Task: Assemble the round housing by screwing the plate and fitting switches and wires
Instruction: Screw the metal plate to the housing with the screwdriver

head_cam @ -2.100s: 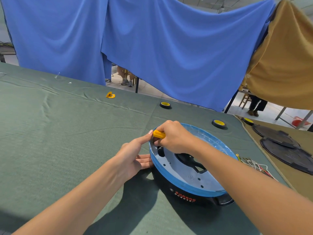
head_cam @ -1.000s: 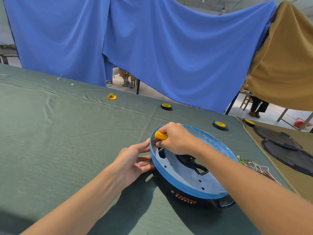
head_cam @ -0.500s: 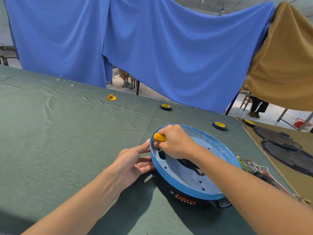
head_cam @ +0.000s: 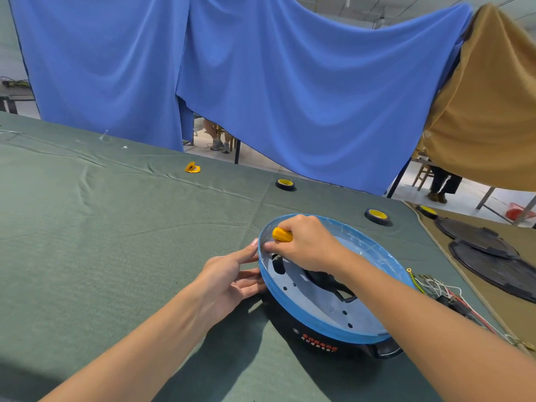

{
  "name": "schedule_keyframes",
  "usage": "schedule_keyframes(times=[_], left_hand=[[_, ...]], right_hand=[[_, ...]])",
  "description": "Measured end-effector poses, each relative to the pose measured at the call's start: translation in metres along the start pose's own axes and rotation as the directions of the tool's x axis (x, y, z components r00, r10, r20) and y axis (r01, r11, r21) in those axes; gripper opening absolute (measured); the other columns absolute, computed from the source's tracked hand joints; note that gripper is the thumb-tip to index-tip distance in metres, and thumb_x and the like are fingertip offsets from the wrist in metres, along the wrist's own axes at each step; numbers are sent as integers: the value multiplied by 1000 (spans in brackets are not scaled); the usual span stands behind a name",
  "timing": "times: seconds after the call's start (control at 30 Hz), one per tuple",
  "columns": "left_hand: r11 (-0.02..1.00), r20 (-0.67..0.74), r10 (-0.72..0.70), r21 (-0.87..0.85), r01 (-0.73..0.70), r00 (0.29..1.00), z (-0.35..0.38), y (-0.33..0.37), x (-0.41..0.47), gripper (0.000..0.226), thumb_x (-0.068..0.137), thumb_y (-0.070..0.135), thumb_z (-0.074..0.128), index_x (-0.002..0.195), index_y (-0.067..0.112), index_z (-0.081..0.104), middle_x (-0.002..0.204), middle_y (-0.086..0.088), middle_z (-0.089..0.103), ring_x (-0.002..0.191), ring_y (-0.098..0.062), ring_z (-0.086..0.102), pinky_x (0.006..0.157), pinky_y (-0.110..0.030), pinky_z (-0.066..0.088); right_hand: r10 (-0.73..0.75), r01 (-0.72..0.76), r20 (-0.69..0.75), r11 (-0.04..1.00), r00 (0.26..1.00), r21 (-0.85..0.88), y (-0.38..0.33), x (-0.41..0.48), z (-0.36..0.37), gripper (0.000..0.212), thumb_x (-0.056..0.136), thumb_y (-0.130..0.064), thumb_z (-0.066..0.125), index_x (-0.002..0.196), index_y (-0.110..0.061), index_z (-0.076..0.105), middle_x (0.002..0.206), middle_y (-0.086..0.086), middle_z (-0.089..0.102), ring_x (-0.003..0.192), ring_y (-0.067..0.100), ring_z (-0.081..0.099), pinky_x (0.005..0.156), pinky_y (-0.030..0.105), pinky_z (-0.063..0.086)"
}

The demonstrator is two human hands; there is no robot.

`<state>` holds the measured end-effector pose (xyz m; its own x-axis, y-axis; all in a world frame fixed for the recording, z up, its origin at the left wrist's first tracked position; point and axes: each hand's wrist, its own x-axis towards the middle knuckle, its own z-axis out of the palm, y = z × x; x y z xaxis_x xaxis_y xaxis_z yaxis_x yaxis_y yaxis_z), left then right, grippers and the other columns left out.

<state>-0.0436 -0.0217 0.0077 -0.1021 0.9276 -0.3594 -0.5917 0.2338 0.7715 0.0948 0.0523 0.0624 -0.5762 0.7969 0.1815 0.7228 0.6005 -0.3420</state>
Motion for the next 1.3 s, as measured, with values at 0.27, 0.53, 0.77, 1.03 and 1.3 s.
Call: schedule_keyframes(times=[0.27,0.53,0.77,1.03,1.3], left_hand=[[1000,-12,7,19,-7,1000,0,1,0,23,85,22,75,87,-1,73,89,-27,73,75,-35,74,57,-38,61],[1000,-29,9,19,-8,1000,-1,-1,3,24,82,22,78,92,1,74,93,-24,74,84,-38,74,60,-40,61],[1000,-28,16,27,-15,999,-3,-2,7,35,76,27,81,96,0,73,89,-20,75,85,-37,74,66,-42,60],[999,-31,24,27,-23,999,-2,-1,6,47,65,29,83,97,-2,70,84,-21,75,81,-36,74,70,-44,61],[998,-24,43,35,-42,999,-2,-2,6,44,69,28,82,99,-2,71,83,-17,76,85,-37,74,80,-48,60]], right_hand=[[-28,27,42,999,999,32,-4,1,3,8,88,-22,69,81,-21,65,80,-5,62,79,15,57,62,29,43],[114,-22,-247,937,962,348,-11,8,-46,47,92,-40,59,69,1,51,61,6,48,55,10,46,58,22,42],[18,76,-343,963,939,259,-23,6,-73,42,95,-35,59,83,5,58,64,9,69,47,9,62,53,25,55],[-44,124,-307,961,951,246,-20,8,-55,21,95,-29,60,96,-9,53,78,15,66,60,19,68,52,29,58],[-50,121,-271,960,961,251,-15,9,-51,21,96,-31,59,98,-11,53,79,13,65,60,15,68,52,28,58]])
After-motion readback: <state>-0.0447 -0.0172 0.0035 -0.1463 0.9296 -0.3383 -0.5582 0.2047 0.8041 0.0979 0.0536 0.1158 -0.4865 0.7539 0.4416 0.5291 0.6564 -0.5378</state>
